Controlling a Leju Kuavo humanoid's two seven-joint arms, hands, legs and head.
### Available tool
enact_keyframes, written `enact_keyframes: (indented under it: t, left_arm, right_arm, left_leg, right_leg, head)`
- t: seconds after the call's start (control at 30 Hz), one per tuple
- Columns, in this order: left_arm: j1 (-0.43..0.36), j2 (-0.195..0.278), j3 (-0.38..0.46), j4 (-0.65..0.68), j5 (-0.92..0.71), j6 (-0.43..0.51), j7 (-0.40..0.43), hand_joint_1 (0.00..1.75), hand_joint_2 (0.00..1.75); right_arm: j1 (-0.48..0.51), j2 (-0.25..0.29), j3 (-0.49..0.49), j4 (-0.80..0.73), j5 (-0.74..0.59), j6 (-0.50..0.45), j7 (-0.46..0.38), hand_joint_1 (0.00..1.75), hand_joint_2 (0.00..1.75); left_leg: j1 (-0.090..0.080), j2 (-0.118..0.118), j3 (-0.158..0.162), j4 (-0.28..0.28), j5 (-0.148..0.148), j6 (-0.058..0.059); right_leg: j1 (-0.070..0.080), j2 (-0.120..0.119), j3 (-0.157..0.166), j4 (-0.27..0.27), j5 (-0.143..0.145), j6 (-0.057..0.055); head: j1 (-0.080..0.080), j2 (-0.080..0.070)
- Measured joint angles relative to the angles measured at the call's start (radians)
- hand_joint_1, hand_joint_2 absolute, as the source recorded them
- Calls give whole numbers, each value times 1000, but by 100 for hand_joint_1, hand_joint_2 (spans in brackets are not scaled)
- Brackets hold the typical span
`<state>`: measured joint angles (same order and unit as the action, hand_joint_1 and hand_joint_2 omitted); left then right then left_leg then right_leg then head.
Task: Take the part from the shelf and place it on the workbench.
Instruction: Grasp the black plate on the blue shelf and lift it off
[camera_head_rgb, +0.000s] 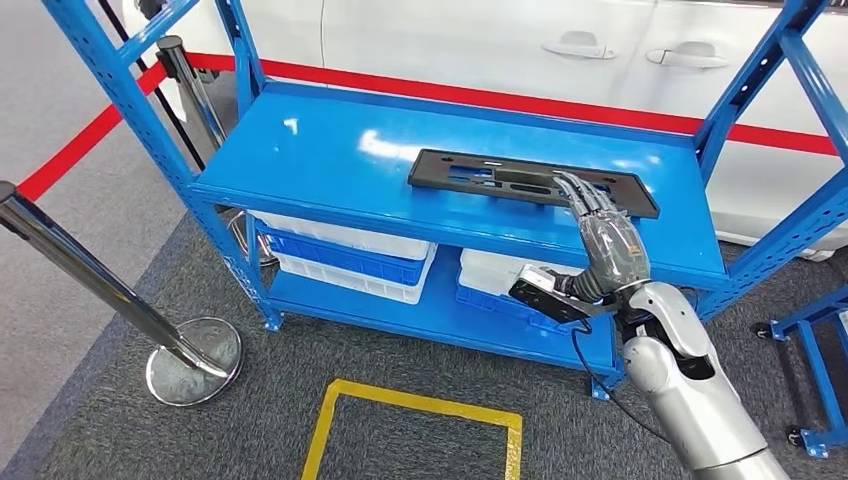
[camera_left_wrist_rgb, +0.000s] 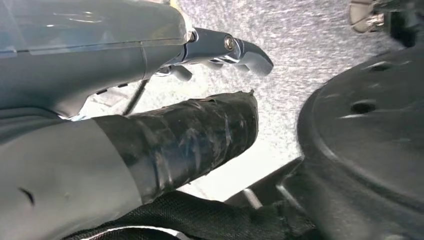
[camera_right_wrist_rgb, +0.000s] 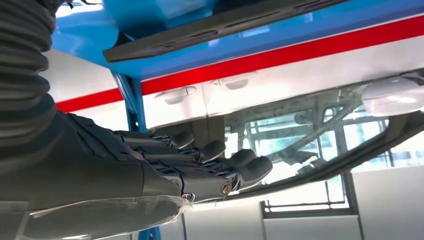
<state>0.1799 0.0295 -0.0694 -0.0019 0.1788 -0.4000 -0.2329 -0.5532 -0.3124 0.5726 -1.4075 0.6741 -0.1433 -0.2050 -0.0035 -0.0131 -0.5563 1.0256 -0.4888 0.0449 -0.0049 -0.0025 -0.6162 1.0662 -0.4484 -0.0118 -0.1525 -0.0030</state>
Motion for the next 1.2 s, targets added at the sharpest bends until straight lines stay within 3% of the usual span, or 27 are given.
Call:
enact_keyframes:
  t: [0.07, 0.17, 0.27, 0.3, 0.33, 0.37, 0.43, 0.5, 0.67, 0.73, 0.8, 0.83, 0.87, 0.93, 1.0, 1.07, 1.13, 1.2]
  left_arm:
    - [0, 1, -2, 0, -1, -1, -3, 0, 0]
    - [1, 8, -5, 0, -6, -2, -8, 0, 0]
    - [1, 11, -5, 0, -11, -5, -11, 0, 0]
    - [1, 11, -5, 0, -11, -6, -12, 0, 0]
    - [2, 12, -5, 0, -12, -7, -12, 0, 0]
    - [2, 14, -6, 0, -14, -8, -14, 0, 0]
    - [3, 18, -6, 0, -20, -12, -20, 0, 0]
    - [3, 20, -8, 0, -29, -17, -28, 0, 0]
    - [9, 24, -13, 1, -38, -21, -39, 0, 0]
    - [10, 27, -14, 1, -41, -20, -43, 0, 0]
    - [10, 28, -14, 1, -42, -19, -44, 0, 0]
    - [9, 29, -14, 1, -43, -19, -44, 0, 0]
    - [10, 29, -14, 1, -43, -19, -44, 0, 0]
    - [10, 28, -14, 1, -44, -19, -44, 0, 0]
    - [10, 28, -14, 2, -44, -19, -45, 0, 0]
    - [9, 28, -14, 2, -44, -19, -45, 0, 0]
    - [10, 29, -15, 2, -44, -18, -45, 0, 0]
    - [10, 29, -15, 2, -44, -17, -45, 0, 0]
  right_arm:
    - [-6, 0, 0, 10, 1, 0, 3, 0, 175]
    - [-12, 1, 0, 27, 7, 0, 7, 0, 175]
    - [-17, 1, 0, 43, 11, 0, 9, 0, 175]
    - [-18, 1, 0, 50, 14, 0, 13, 0, 175]
    - [-18, 2, 0, 57, 18, 0, 17, 0, 175]
    - [-19, 3, 0, 65, 23, 0, 22, 0, 175]
    - [-23, 6, 0, 80, 30, 0, 33, 0, 175]
    - [-31, 8, 0, 98, 34, 0, 40, 0, 175]
    - [-37, 13, 0, 136, 38, -2, 40, 0, 175]
    - [-36, 14, 1, 143, 39, -2, 40, 0, 175]
    - [-32, 14, 1, 152, 39, -2, 41, 0, 175]
    - [-28, 14, 1, 157, 39, -2, 41, 0, 175]
    - [-26, 14, 1, 161, 39, -2, 41, 0, 175]
    - [-25, 14, 1, 167, 39, -2, 41, 0, 175]
    - [-27, 14, 1, 171, 39, -2, 41, 0, 175]
    - [-28, 14, 2, 175, 39, -2, 42, 0, 175]
    - [-29, 14, 2, 177, 39, -2, 42, 0, 175]
    - [-30, 14, 2, 179, 39, -2, 41, 0, 175]
  left_leg:
    - [1, 0, -3, -1, -2, -9]
    - [2, 4, -12, 28, -25, -26]
    - [10, 6, -101, 201, -98, -43]
    - [14, 6, -134, 254, -110, -48]
    - [18, 6, -152, 275, -103, -52]
    - [22, 7, -151, 258, -75, -57]
    - [27, 8, -105, 138, 5, -62]
    - [26, 7, -62, 39, 40, -58]
    - [23, 5, -46, 6, 32, -23]
    - [24, 5, -37, 0, 30, -10]
    - [21, 5, -32, 0, 24, -2]
    - [19, 4, -28, 0, 21, 0]
    - [18, 4, -23, 0, 17, 0]
    - [16, 2, -7, 0, 6, -2]
    - [12, 1, 2, 2, -5, -9]
    - [11, 1, -1, 2, -8, -19]
    - [12, 3, 0, 1, -12, -30]
    - [12, 5, -14, 42, -37, -39]
  right_leg:
    - [5, 1, 8, -22, -7, -4]
    - [-6, -1, 27, -46, -6, -10]
    - [-10, -7, 44, -55, -12, -18]
    - [-11, -8, 48, -55, -16, -19]
    - [-12, -9, 52, -54, -20, -18]
    - [-14, -8, 57, -53, -25, -16]
    - [-19, -7, 68, -47, -37, -7]
    - [-18, -4, 70, -38, -49, 7]
    - [-19, -3, 59, -15, -69, 30]
    - [-20, -2, 9, 81, -112, 35]
    - [-19, -1, -70, 210, -151, 37]
    - [-18, -1, -97, 245, -150, 36]
    - [-18, -1, -105, 241, -129, 34]
    - [-15, -1, -68, 131, -44, 24]
    - [-8, -1, -20, 19, 5, 12]
    - [-1, -1, -5, -14, -1, 6]
    - [-4, 0, 1, -27, -3, 3]
    - [-11, -1, 16, -40, -4, -5]
  head:
    - [0, 0]
    - [0, 0]
    - [0, 0]
    - [0, 0]
    - [0, 0]
    - [0, 0]
    - [0, 0]
    - [0, 0]
    - [0, 0]
    - [0, 0]
    - [0, 0]
    - [0, 0]
    - [0, 0]
    - [0, 0]
    - [0, 0]
    - [0, 0]
    - [0, 0]
    - [0, 0]
